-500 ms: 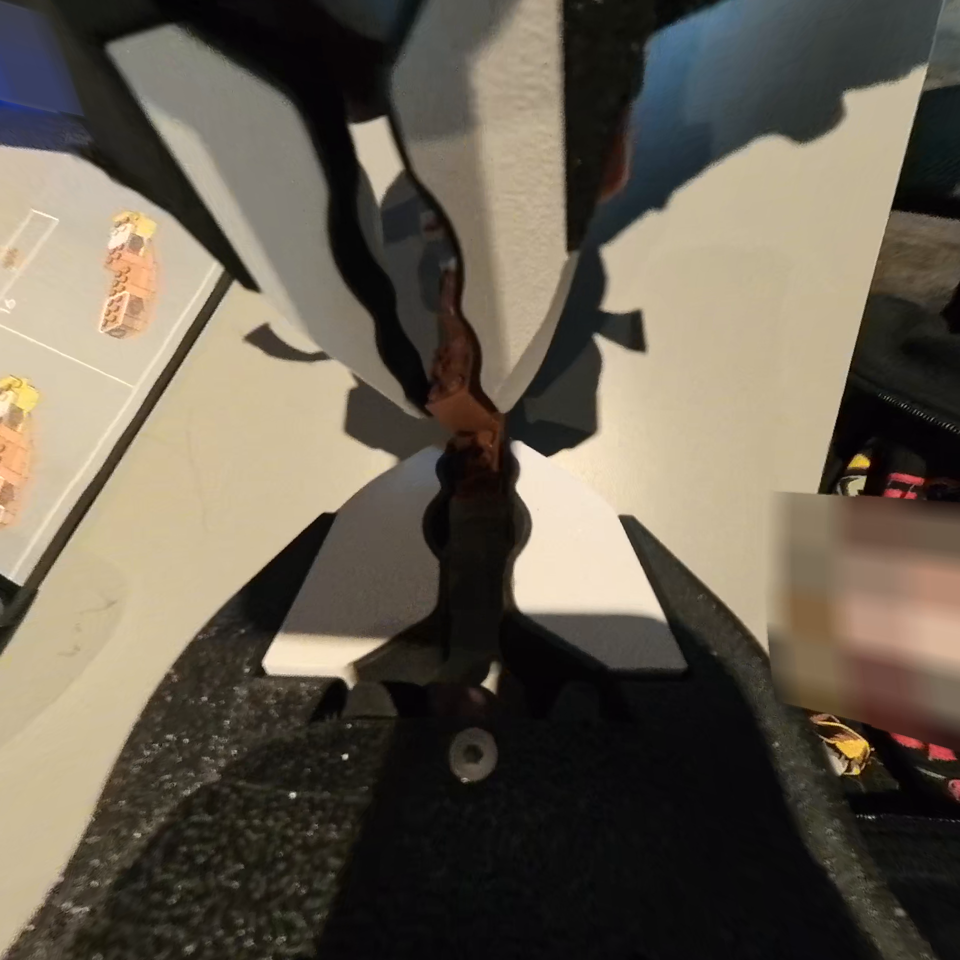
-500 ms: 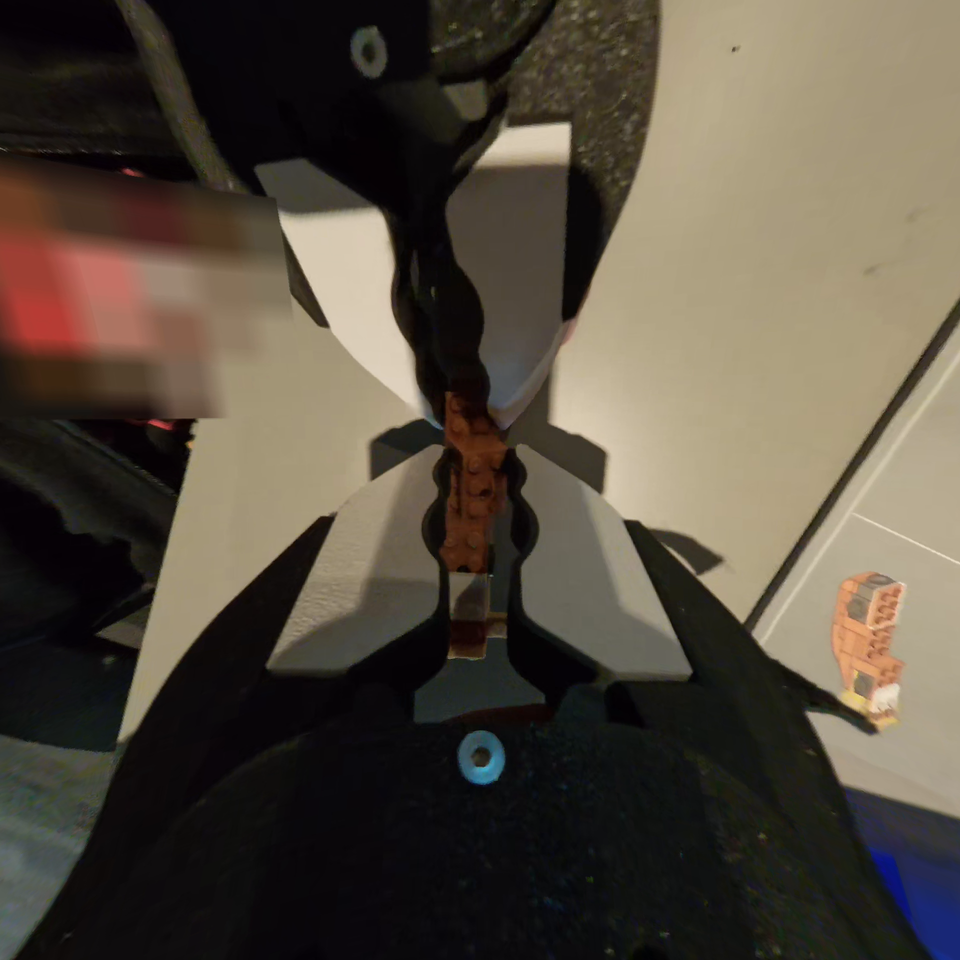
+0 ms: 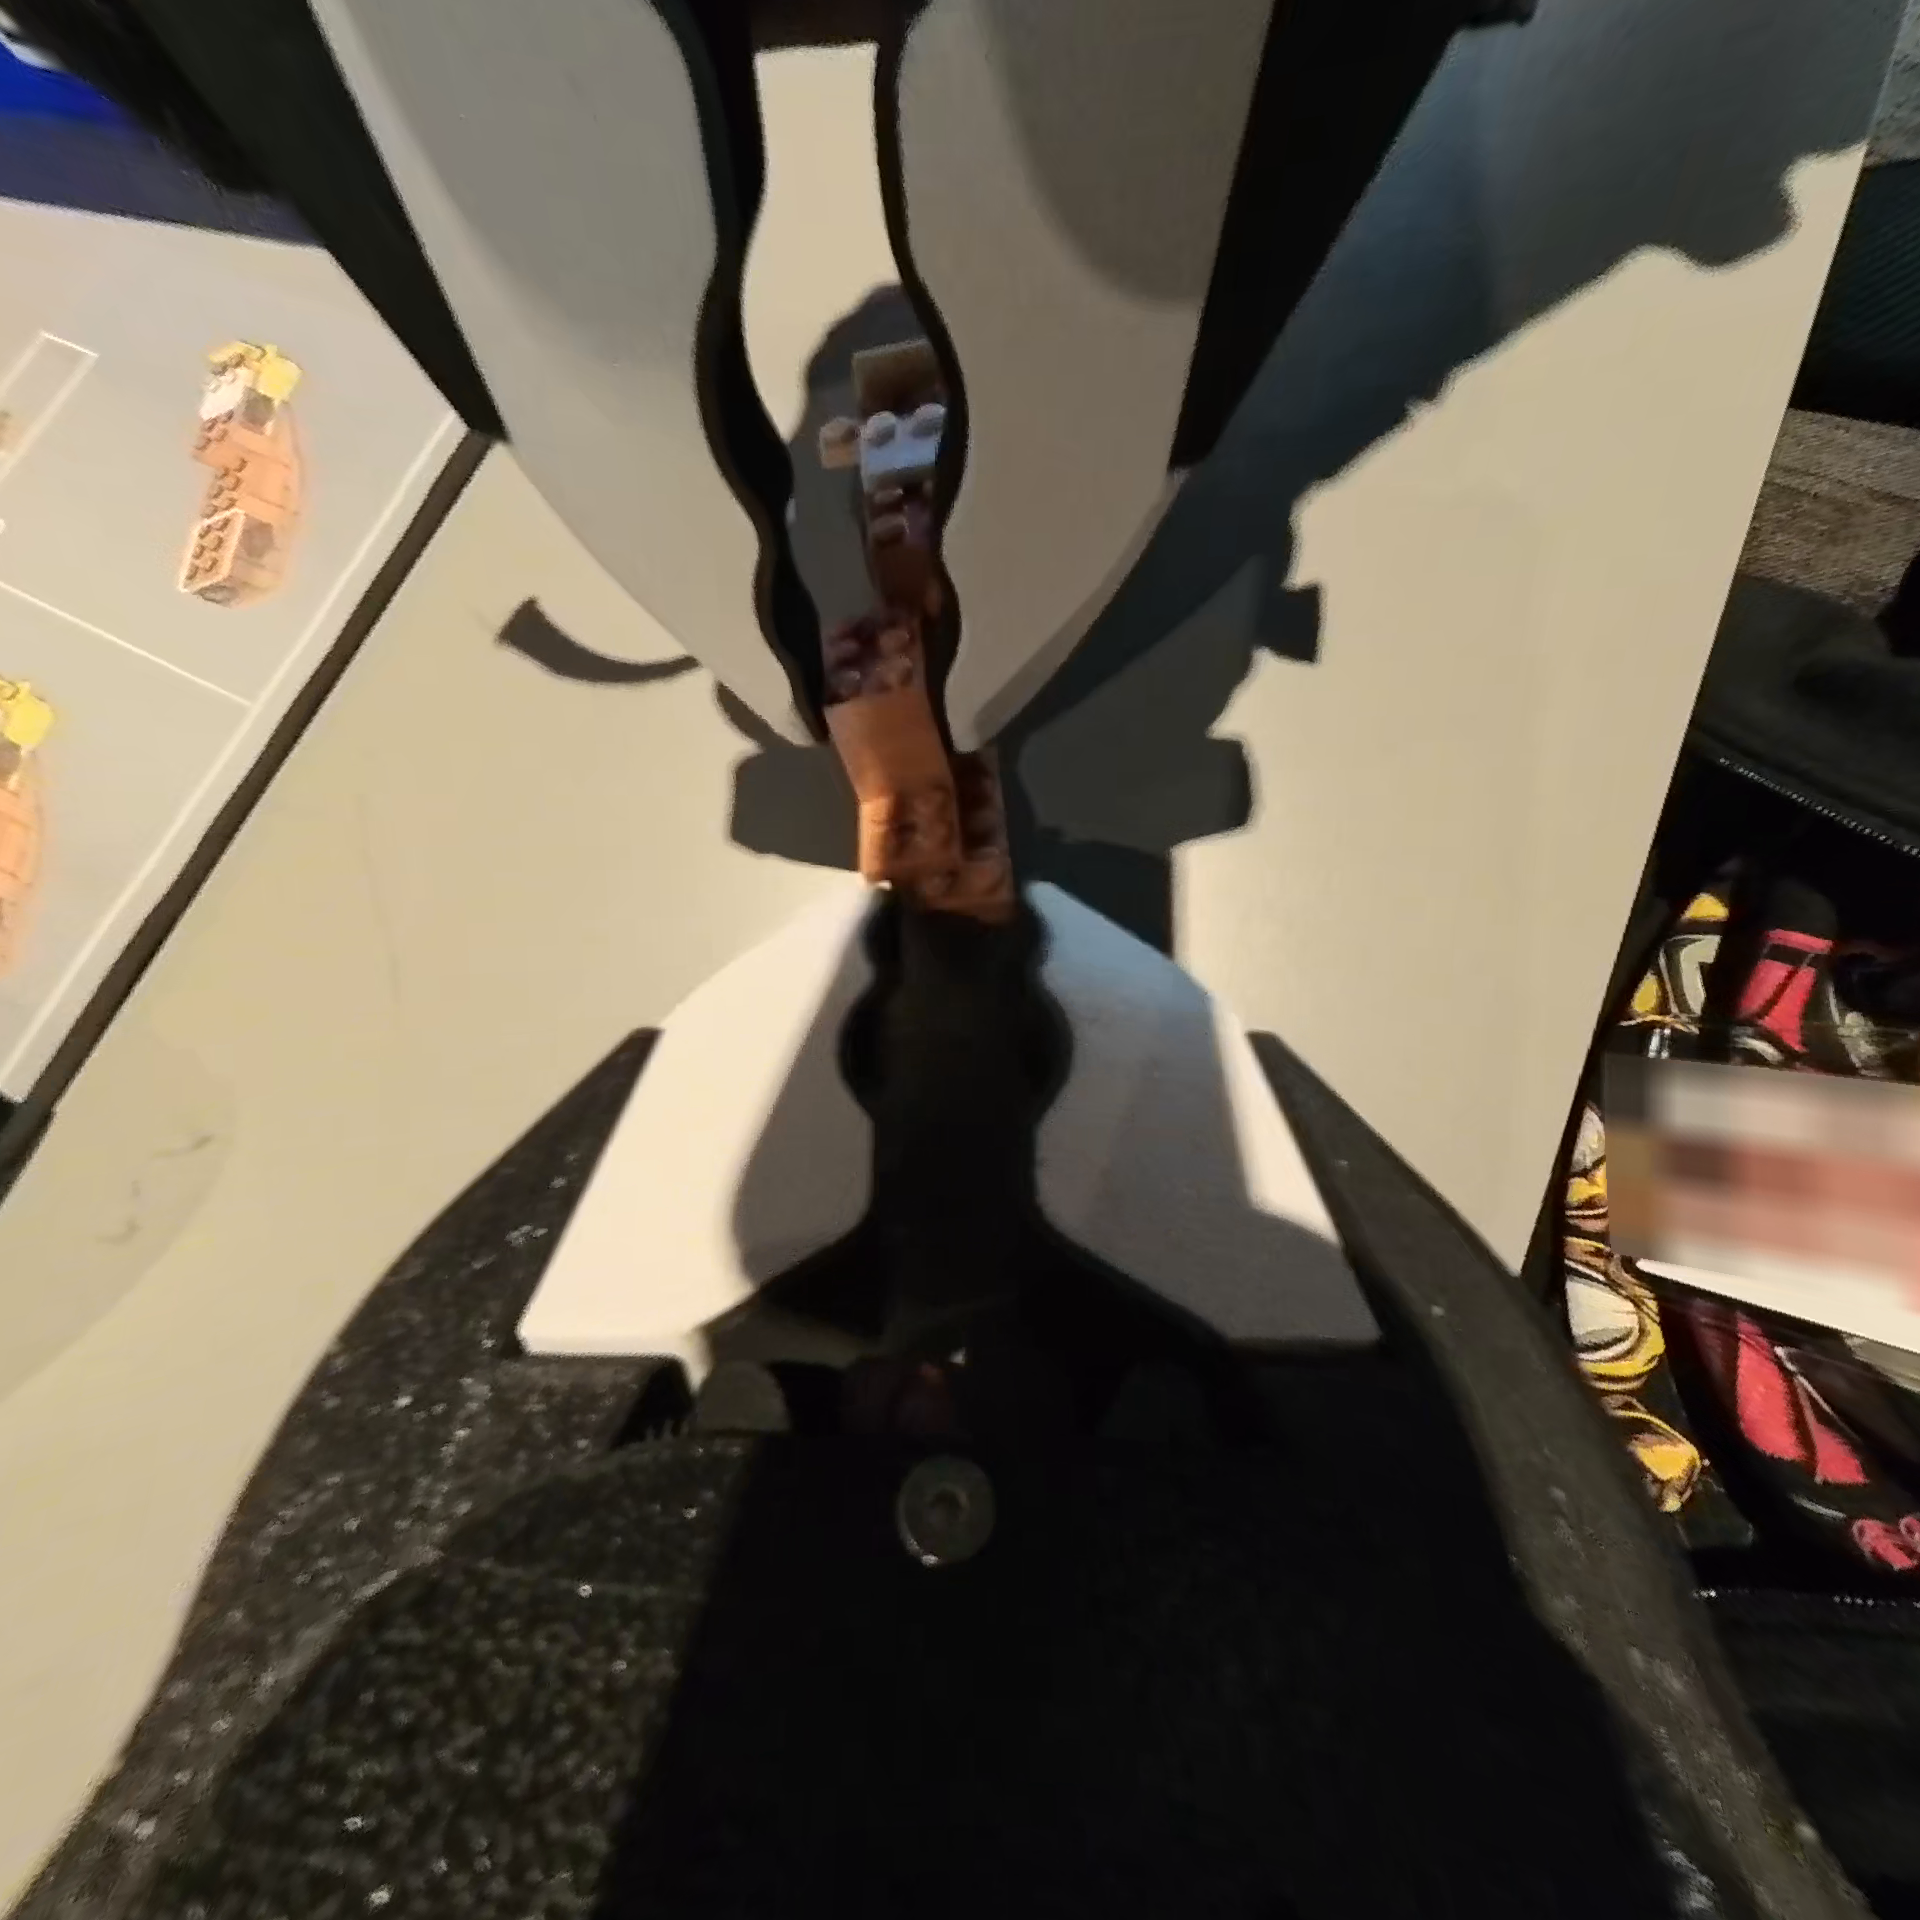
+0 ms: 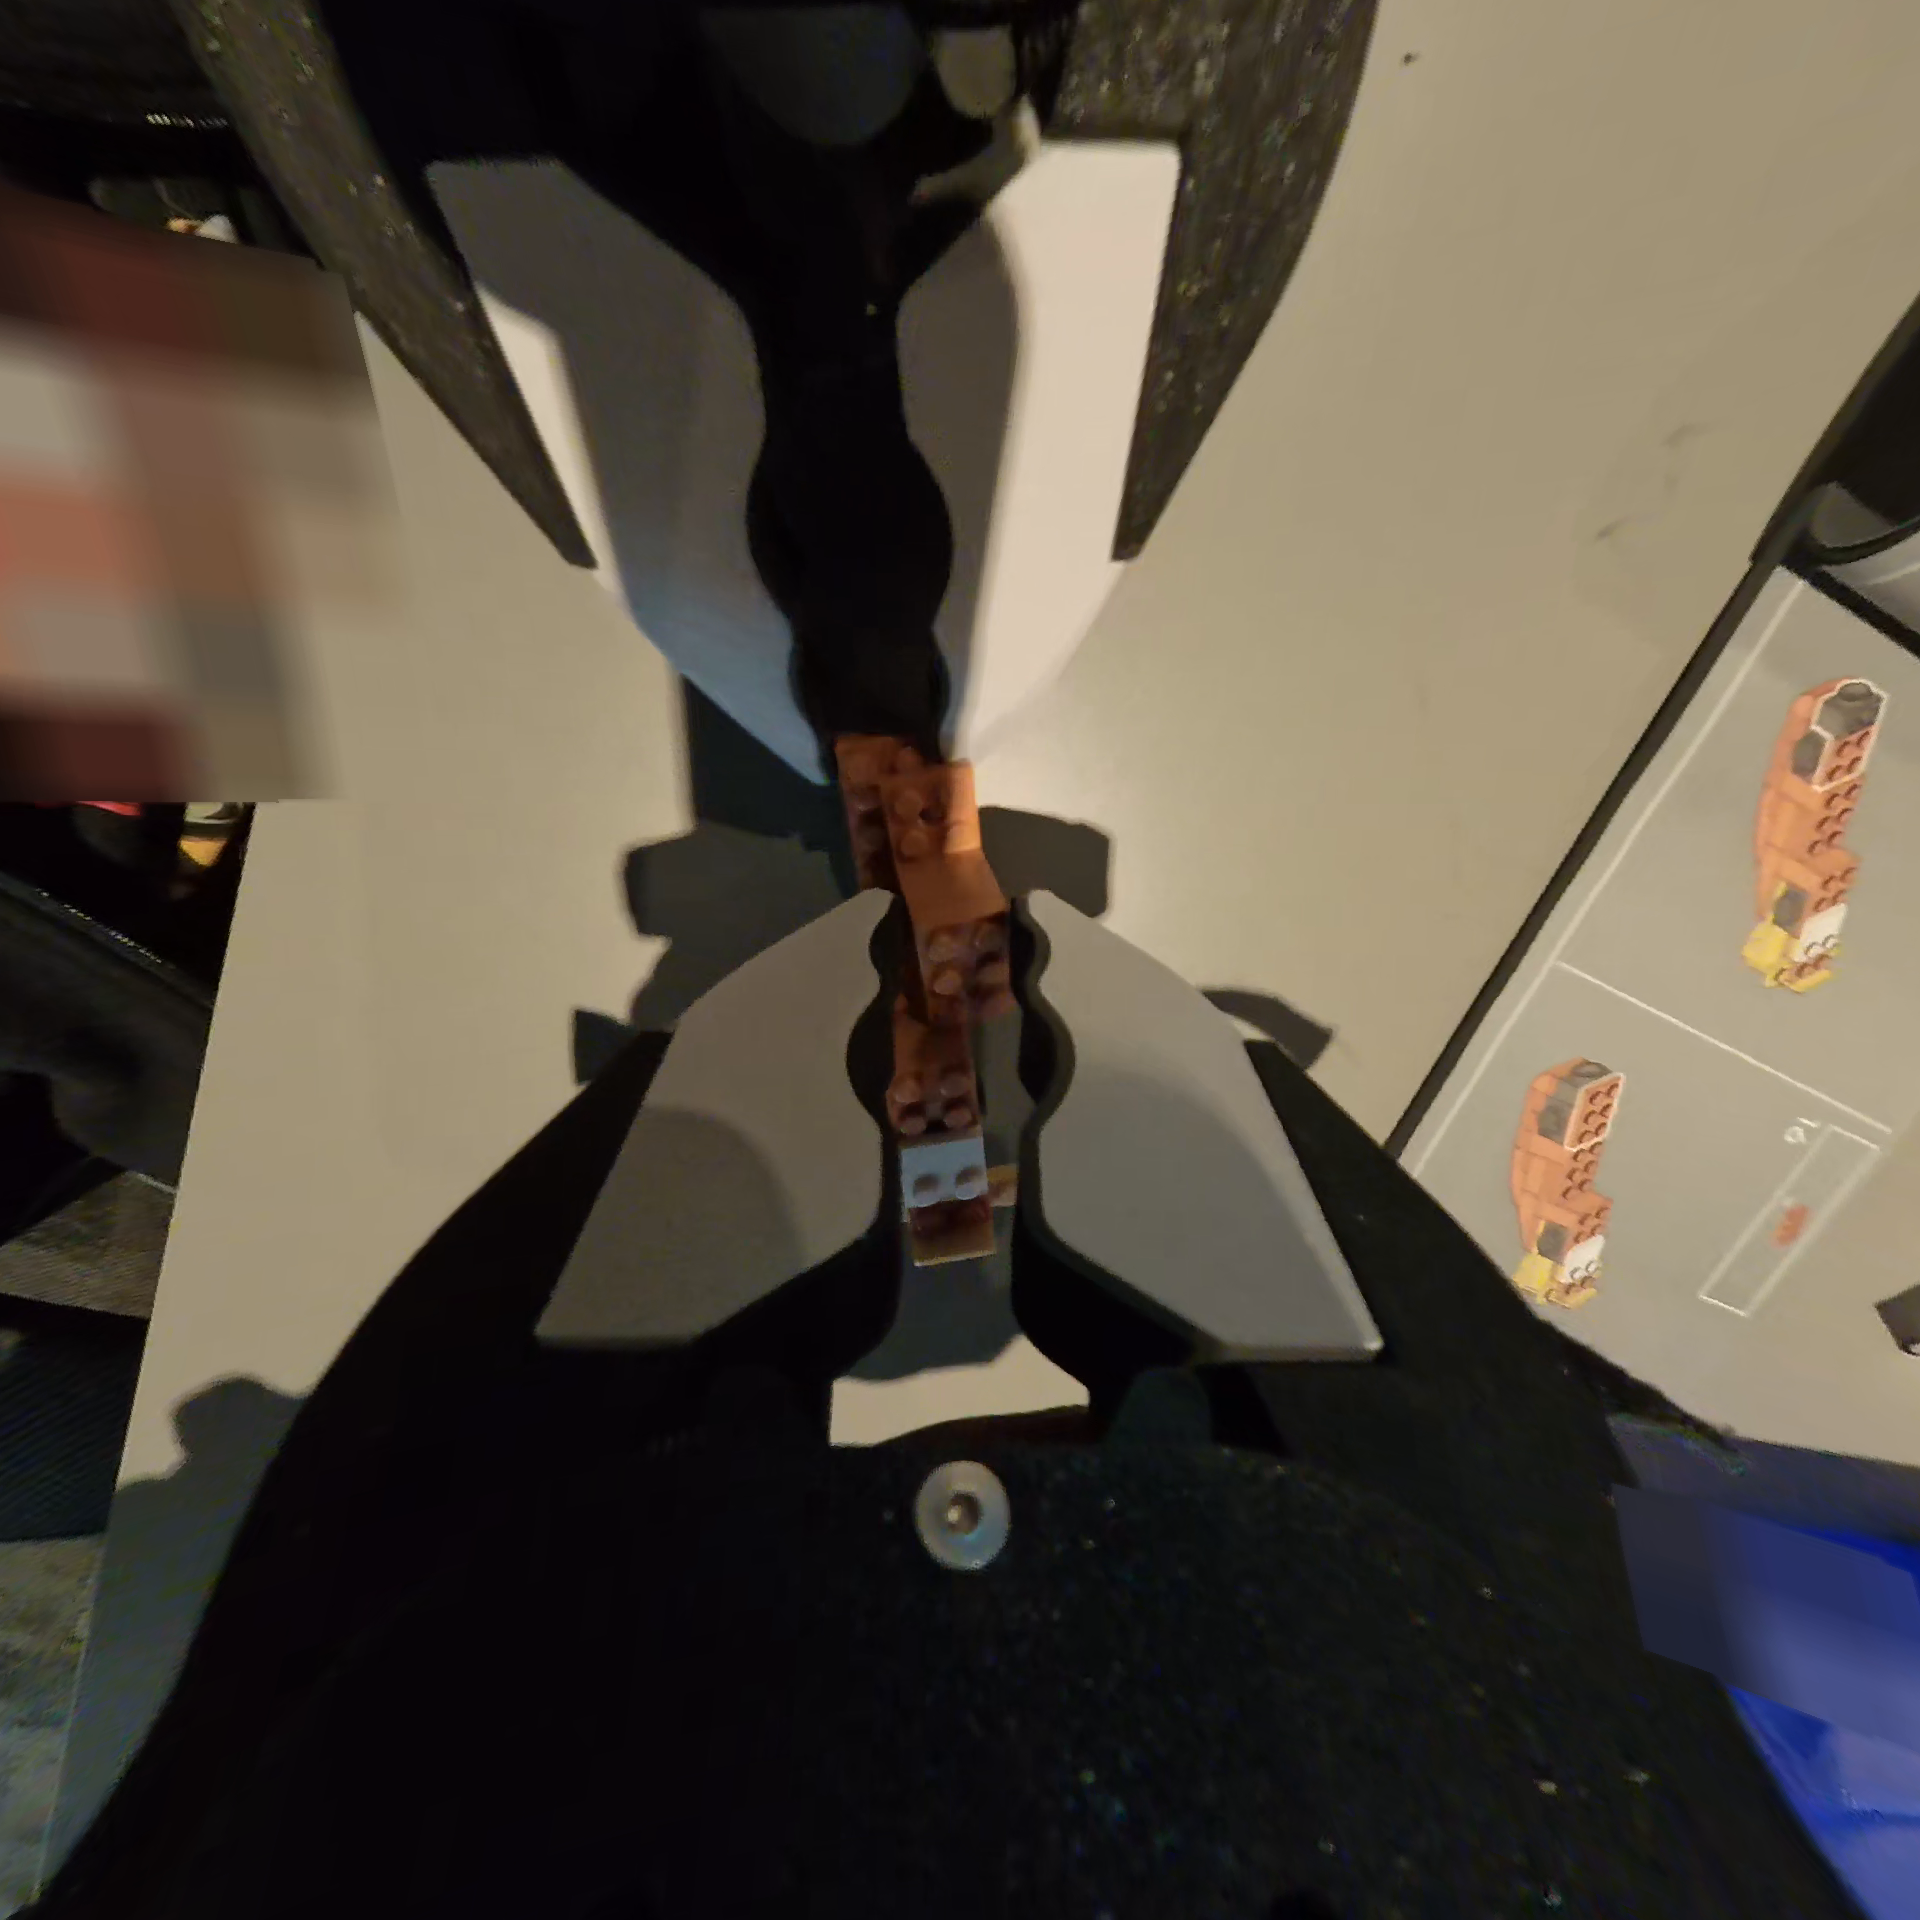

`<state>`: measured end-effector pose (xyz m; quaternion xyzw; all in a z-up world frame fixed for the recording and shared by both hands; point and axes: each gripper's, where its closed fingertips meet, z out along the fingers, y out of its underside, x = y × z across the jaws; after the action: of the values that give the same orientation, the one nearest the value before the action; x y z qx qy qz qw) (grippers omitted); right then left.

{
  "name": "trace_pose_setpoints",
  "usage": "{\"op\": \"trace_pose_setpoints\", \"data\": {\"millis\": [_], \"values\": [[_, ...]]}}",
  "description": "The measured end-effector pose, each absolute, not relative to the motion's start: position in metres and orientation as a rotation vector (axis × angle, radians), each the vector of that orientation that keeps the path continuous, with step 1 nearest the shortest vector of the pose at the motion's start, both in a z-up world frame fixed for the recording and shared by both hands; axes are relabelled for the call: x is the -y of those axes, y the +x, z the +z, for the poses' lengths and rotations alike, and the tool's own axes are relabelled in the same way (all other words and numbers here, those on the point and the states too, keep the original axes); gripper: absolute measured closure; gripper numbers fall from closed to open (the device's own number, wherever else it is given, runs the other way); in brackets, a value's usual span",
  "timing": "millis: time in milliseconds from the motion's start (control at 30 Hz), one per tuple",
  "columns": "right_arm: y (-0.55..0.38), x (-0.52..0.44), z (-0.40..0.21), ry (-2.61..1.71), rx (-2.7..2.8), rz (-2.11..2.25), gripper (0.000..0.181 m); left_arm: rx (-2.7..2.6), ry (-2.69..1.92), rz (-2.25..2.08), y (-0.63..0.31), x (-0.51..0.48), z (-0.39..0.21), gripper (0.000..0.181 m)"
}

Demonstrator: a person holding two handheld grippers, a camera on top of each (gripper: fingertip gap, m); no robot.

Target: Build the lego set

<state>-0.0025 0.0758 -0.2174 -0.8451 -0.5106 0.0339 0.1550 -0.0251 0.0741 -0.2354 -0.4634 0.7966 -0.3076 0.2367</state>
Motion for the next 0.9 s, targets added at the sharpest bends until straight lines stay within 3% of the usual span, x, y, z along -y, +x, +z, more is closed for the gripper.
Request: {"op": "trace_pose_setpoints", "data": {"millis": [900], "values": [[-0.004,-0.071,-0.221,-2.390,1.489,0.024,0.163,-2.164,-1.343,-0.915,-0.026,-0.074,-0.236,0.165]]}}
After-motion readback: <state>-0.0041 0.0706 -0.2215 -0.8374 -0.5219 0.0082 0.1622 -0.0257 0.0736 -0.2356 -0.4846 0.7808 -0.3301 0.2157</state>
